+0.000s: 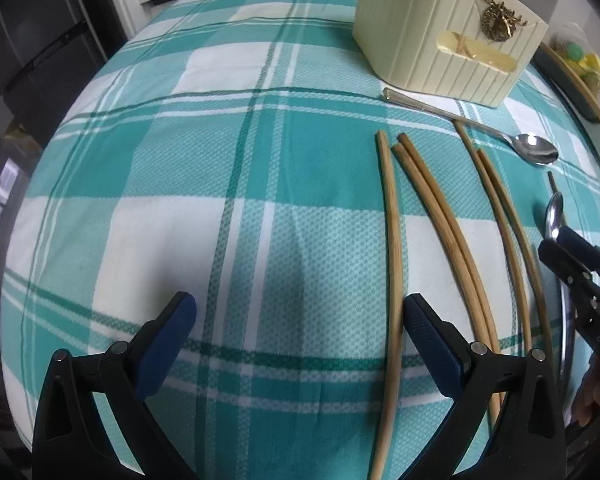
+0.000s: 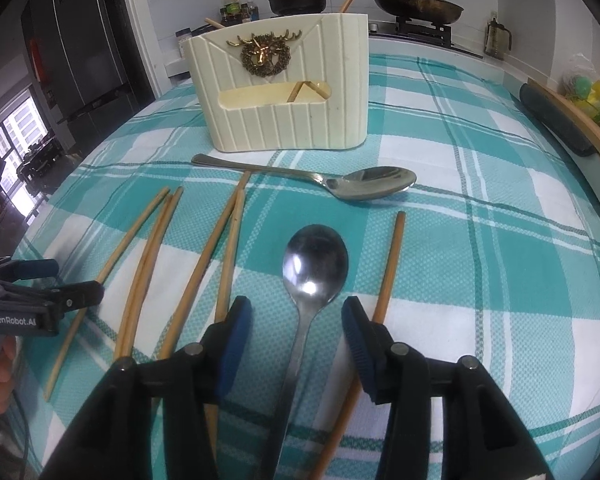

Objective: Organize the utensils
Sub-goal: 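Grasp the steel spoon with the right tool while the left grasps and lifts a chopstick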

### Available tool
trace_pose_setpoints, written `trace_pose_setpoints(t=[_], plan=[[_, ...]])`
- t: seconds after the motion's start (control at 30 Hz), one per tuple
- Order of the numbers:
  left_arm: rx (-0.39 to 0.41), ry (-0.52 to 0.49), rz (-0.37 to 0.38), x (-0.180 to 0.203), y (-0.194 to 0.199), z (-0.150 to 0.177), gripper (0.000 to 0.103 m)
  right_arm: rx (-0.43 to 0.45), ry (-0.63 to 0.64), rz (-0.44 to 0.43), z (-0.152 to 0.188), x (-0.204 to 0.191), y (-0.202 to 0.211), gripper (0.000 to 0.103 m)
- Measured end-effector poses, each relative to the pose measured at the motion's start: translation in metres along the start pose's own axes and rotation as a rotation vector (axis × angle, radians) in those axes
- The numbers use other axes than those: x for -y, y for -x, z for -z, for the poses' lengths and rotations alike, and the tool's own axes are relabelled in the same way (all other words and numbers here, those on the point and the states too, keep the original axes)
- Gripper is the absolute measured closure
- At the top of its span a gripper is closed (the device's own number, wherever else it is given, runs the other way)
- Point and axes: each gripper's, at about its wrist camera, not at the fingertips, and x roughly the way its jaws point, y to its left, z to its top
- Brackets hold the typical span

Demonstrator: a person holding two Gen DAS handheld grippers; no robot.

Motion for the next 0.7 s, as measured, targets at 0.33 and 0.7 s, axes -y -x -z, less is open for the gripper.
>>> trace_pose_setpoints(t=[0.33, 0.7], plan=[[0.025, -0.085, 0.038, 0.016, -0.014, -0.042, 0.022, 0.003, -0.023, 0.037, -0.012, -0.002, -0.011, 0.054], [0.085, -0.106, 0.126, 0.018, 0.003, -0.040, 0.098, 0.036, -0.021, 0.081, -0.018, -0.004, -0.014, 0.068]])
